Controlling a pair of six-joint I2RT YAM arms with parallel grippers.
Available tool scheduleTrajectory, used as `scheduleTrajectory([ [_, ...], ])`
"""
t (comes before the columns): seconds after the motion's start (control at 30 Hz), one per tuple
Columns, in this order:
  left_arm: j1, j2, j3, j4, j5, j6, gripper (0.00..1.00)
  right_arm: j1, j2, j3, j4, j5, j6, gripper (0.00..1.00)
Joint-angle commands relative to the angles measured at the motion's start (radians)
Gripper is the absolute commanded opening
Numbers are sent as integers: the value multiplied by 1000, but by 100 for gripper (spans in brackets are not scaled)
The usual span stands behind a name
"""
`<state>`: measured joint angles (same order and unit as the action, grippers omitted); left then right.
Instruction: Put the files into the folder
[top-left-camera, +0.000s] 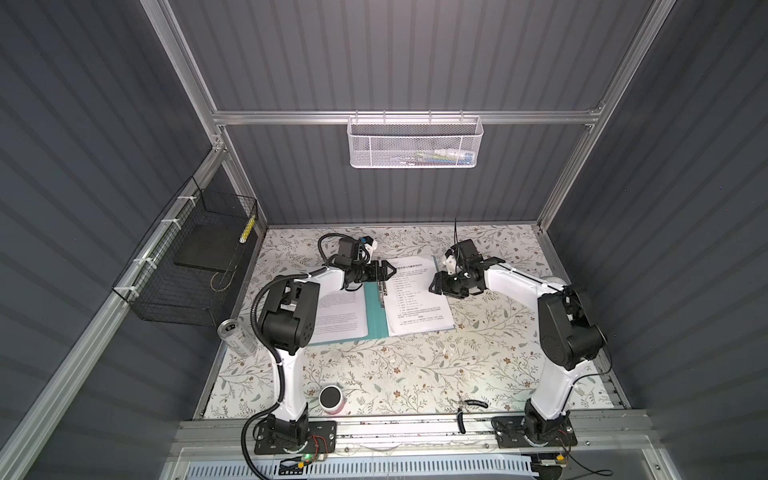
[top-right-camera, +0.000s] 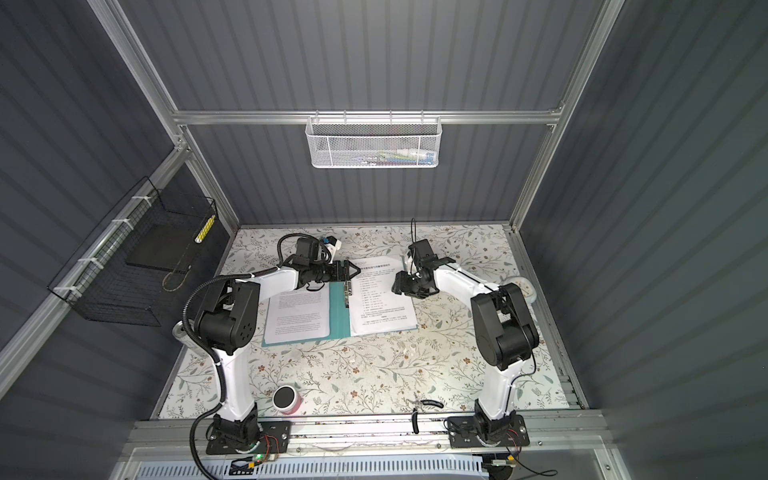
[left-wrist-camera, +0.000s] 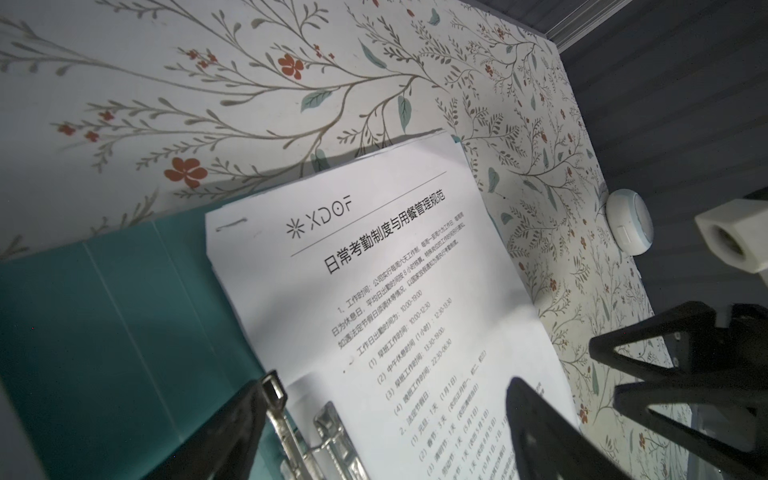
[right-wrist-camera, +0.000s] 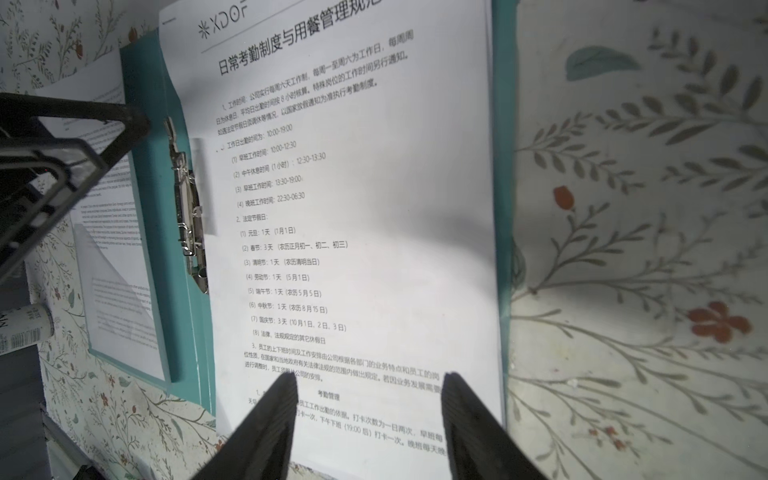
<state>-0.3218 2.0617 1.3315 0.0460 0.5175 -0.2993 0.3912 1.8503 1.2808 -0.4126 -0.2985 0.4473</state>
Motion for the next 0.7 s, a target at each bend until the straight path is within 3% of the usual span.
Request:
scheduleTrajectory([
  [0.0, -3, 27, 26, -12, 10, 6, 91, 6, -6, -23, -3, 15, 14, 58],
  [0.67, 11, 84, 61, -2, 97, -5, 91, 8, 1, -19, 1, 15, 14, 58],
])
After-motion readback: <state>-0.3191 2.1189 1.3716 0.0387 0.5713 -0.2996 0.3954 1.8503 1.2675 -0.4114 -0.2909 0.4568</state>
